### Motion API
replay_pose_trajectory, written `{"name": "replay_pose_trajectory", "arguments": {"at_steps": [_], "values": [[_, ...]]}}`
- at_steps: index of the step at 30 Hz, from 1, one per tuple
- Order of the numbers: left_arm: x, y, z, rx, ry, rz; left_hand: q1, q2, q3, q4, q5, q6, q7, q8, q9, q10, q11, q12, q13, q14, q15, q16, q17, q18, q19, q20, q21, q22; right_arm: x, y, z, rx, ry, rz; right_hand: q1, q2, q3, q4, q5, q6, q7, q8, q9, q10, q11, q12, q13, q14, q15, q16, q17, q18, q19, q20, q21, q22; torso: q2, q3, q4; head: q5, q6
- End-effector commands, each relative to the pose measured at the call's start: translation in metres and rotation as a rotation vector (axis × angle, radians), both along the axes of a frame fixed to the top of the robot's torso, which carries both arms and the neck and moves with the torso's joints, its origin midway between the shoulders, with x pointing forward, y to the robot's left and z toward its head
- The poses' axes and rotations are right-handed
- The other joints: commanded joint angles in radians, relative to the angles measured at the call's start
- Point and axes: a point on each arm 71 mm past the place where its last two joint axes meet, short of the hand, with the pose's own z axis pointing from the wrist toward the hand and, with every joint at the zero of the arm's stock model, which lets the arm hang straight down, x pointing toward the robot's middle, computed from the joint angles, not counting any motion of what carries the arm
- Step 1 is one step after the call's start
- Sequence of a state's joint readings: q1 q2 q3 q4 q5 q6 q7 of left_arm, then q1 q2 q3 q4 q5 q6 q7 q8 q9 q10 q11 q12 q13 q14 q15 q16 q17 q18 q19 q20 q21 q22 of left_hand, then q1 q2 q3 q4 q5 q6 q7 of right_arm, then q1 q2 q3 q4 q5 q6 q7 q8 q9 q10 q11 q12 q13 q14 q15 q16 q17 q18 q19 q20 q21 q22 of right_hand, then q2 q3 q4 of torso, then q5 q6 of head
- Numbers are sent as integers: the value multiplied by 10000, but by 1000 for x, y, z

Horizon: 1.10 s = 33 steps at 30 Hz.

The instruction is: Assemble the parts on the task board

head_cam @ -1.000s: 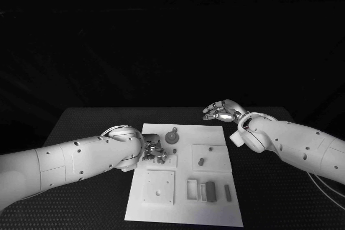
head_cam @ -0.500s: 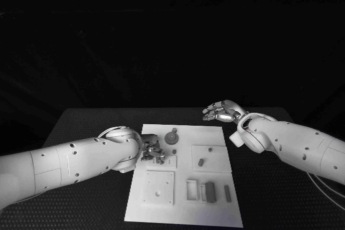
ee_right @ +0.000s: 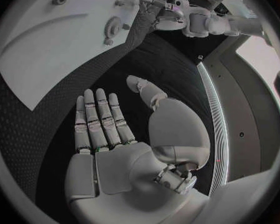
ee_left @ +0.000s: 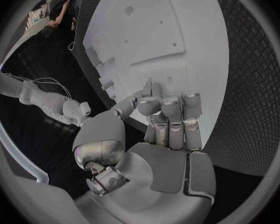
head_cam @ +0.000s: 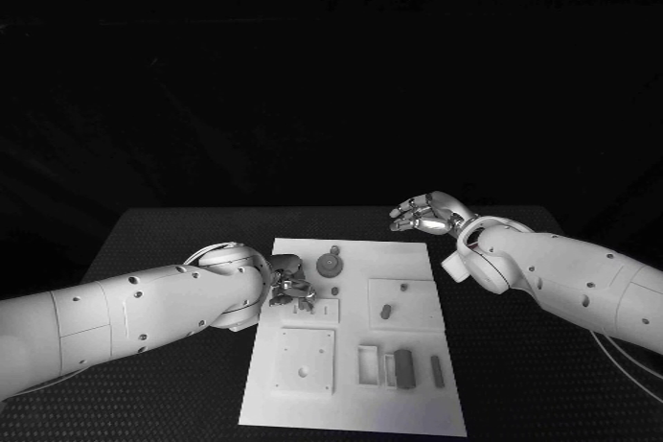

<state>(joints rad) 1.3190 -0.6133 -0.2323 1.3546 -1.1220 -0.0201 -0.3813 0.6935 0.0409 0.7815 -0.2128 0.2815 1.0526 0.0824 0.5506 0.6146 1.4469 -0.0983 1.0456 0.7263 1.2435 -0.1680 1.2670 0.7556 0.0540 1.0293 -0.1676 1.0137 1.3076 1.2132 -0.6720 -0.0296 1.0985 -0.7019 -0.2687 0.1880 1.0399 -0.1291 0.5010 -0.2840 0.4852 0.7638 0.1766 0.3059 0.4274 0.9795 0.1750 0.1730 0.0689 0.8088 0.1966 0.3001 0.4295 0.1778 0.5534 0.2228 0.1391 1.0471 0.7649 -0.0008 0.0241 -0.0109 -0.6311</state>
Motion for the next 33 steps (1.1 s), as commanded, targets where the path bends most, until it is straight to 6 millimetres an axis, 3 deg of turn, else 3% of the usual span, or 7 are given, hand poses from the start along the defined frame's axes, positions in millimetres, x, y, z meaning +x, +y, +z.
{"name": "replay_pose_trajectory", "arguments": {"at_steps": [1, 13, 33], "values": [[1, -2, 3, -290, -366, 24, 140, 251, 36, -15, -31, 1348, -1089, -26, -7, -427, -386, -65, -12, 15, -50, -36, -12, 76, -55, -900, 44, 150, 0, 1, 1, -46, -78, 74, -27, -47, -13, 45, 40, -36, -9, 29, -12, 61, 0, -52, -7, -53, 29, -28, -9, -170, -43, -1, -44, 18, 4, 0, 2, 3, 8], [1, -4, 1, -356, -754, 150, 194, 191, 58, 9, -406, 1356, -1064, -143, -67, -394, -362, -89, -133, 27, -71, -45, -72, 89, -41, -911, 58, 151, -1, -1, 1, -74, -82, 52, -17, -37, -7, 36, 36, -29, -31, 41, -19, 68, -38, -69, -7, -78, 20, -33, -24, -174, -52, -5, -63, 41, 1, 4, -6, 3, -21], [-11, 2, 3, -1189, -2534, 567, 420, -95, 136, 100, -429, 1473, -1092, -187, -77, -345, -390, -10, -223, 122, -170, 27, -109, 130, 81, -965, 118, 148, -1, -4, 1, -98, -83, -4, -15, -36, -7, 33, 23, -26, -38, 51, -29, 82, -53, -83, -5, -93, 17, -31, -38, -179, -56, -8, -80, 68, -10, 8, 12, 3, -102]]}}
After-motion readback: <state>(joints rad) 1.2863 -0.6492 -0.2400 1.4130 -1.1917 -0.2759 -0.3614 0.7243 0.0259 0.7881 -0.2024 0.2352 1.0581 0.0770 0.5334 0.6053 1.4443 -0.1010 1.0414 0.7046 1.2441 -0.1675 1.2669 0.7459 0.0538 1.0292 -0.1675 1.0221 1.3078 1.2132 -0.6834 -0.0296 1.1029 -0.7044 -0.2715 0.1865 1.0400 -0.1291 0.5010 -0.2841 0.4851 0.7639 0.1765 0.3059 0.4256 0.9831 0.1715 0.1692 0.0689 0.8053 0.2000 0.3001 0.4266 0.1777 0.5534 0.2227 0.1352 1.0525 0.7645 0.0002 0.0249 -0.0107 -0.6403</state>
